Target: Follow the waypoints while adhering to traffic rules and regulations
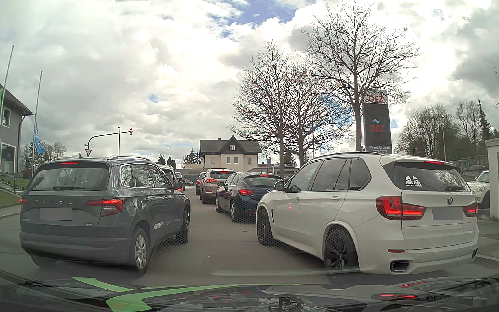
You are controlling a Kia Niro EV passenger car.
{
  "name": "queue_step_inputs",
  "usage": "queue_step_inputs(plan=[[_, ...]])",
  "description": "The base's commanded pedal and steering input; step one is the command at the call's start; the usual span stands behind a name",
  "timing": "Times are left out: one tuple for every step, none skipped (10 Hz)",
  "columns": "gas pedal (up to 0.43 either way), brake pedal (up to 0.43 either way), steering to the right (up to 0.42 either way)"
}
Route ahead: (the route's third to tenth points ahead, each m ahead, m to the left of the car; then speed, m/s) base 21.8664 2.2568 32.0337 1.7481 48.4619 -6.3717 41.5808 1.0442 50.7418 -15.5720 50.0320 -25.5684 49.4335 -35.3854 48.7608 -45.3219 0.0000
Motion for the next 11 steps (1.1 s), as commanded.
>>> queue_step_inputs(plan=[[0.0, 0.293, 0.571], [0.0, 0.287, 0.571], [0.0, 0.287, 0.571], [0.0, 0.287, 0.571], [0.0, 0.287, 0.571], [0.0, 0.287, 0.571], [0.0, 0.287, 0.571], [0.0, 0.287, 0.571], [0.0, 0.293, 0.572], [0.0, 0.287, 0.571], [0.0, 0.293, 0.571]])
